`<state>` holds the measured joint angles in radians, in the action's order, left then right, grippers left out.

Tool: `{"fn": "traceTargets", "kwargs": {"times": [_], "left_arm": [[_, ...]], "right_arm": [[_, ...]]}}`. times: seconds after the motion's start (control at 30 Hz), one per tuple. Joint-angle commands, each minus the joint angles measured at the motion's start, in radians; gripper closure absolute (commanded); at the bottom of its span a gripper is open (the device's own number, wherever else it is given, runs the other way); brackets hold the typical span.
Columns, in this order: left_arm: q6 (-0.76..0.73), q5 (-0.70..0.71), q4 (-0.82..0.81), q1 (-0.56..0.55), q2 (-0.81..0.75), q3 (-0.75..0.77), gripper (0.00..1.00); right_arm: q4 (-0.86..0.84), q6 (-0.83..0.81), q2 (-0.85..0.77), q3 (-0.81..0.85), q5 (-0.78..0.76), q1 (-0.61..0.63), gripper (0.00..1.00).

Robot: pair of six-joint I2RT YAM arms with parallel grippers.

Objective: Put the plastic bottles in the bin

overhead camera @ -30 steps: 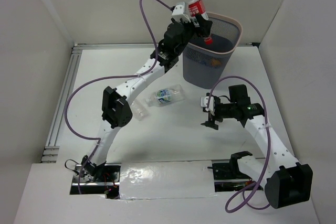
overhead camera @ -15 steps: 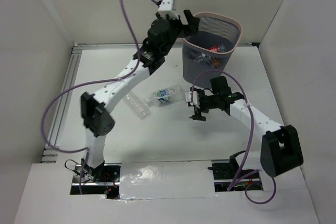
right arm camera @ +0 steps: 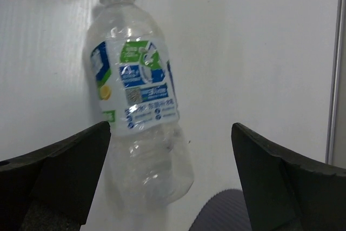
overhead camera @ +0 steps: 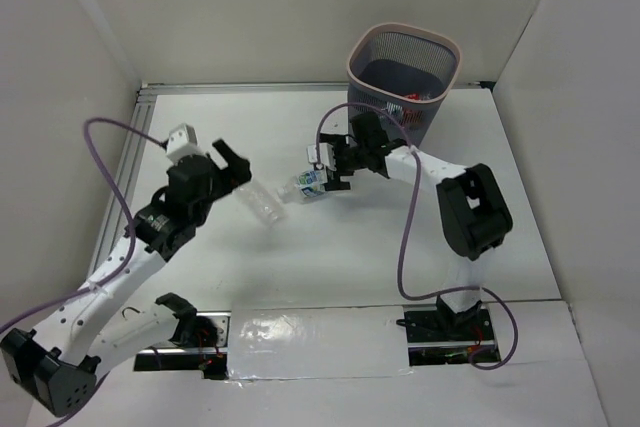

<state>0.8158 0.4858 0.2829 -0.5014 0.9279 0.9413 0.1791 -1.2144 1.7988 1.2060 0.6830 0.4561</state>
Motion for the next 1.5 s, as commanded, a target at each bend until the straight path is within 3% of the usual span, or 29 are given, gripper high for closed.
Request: {"fn": "traceTargets", "kwargs": {"times": [0.0, 0.2, 0.37, 0.4, 0.43, 0.47, 0.6, 0.73, 0.9, 1.1, 1.17, 1.23, 1.3, 1.43, 1.47], "left_arm": [[0.169, -0.042, 0.18, 0.001, -0.089, -0.136, 0.0], [0.296, -0.044, 0.254, 0.011, -0.175, -0.242, 0.0], [0.318, -0.082, 0.21, 0.055, -0.062, -0.242, 0.0], [0.318, -0.117, 0.175, 0.088, 0.021, -0.231, 0.0], [0.318, -0.118, 0.174, 0.089, 0.022, -0.231, 0.0], [0.307, -0.159, 0.133, 0.113, 0.047, -0.22, 0.0], [0.298, -0.251, 0.052, 0.161, 0.173, -0.182, 0.0], [0.287, -0.286, 0.019, 0.172, 0.258, -0.151, 0.0], [0.287, -0.299, -0.007, 0.172, 0.322, -0.107, 0.0], [0.246, -0.279, 0.016, 0.172, 0.371, -0.087, 0.0], [0.221, -0.279, -0.01, 0.172, 0.38, -0.11, 0.0], [0.208, -0.279, -0.027, 0.172, 0.42, -0.11, 0.0], [0.195, -0.279, -0.036, 0.172, 0.456, -0.098, 0.0], [0.171, -0.279, -0.062, 0.172, 0.537, -0.075, 0.0], [0.158, -0.279, -0.08, 0.163, 0.549, -0.064, 0.0]], "right_arm": [[-0.009, -0.043, 0.105, 0.119, -0.054, 0.038, 0.0], [0.25, -0.157, 0.281, 0.296, -0.037, 0.056, 0.04], [0.353, -0.226, 0.313, 0.287, -0.037, 0.065, 0.12], [0.412, -0.237, 0.313, 0.287, -0.028, 0.065, 0.25], [0.413, -0.237, 0.313, 0.287, -0.028, 0.065, 0.25], [0.431, -0.25, 0.303, 0.287, -0.028, 0.065, 0.36], [0.555, -0.263, 0.251, 0.326, 0.03, 0.056, 0.61], [0.585, -0.148, 0.134, 0.392, 0.108, 0.056, 0.74], [0.501, 0.162, -0.004, 0.528, 0.176, 0.056, 0.77], [0.229, 0.554, -0.101, 0.624, 0.191, 0.021, 0.78], [0.111, 0.698, -0.119, 0.638, 0.088, 0.021, 0.78], [0.013, 0.785, -0.131, 0.65, -0.118, 0.012, 0.78], [0.003, 0.845, -0.122, 0.681, -0.262, -0.023, 0.8], [-0.007, 0.857, -0.122, 0.67, -0.361, -0.114, 0.8], [0.029, 0.857, -0.122, 0.67, -0.361, -0.129, 0.75]]}}
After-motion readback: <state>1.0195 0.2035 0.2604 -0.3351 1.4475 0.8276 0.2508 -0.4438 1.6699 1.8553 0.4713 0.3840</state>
